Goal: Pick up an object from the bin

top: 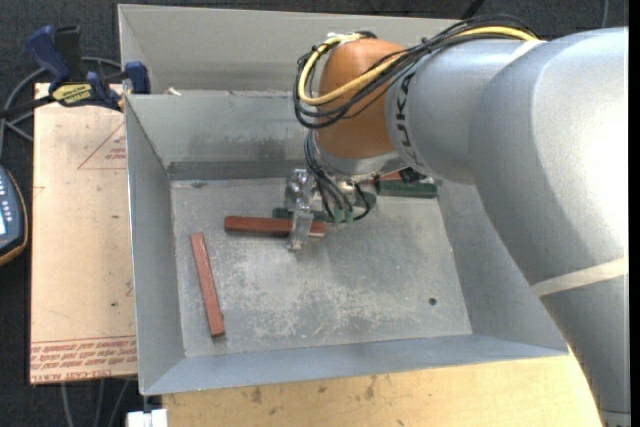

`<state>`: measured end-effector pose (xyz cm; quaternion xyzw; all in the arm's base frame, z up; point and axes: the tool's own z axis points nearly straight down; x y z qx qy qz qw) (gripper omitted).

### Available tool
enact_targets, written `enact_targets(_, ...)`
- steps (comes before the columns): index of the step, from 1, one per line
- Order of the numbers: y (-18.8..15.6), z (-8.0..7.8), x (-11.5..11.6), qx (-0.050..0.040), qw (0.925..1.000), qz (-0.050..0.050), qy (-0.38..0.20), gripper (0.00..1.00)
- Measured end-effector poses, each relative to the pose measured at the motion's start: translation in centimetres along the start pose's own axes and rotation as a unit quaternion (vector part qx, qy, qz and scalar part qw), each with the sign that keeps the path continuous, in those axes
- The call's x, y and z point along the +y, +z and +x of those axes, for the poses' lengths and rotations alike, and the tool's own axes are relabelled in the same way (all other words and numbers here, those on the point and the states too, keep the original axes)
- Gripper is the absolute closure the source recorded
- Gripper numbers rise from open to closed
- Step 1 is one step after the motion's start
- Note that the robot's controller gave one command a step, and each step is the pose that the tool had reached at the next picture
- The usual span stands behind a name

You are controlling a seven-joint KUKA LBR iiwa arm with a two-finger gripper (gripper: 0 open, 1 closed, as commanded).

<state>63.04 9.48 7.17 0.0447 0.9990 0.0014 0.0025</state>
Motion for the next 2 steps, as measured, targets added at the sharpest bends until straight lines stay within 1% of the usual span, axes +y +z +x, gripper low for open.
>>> enact_targets(1, -8.7, -0.3, 0.1, -0.0032, 1.0000, 0.000, -0.001, 1.00)
enact_targets(2, -9.9, -0.4, 0.2, 0.0001, 1.0000, 0.001, -0.002, 1.00)
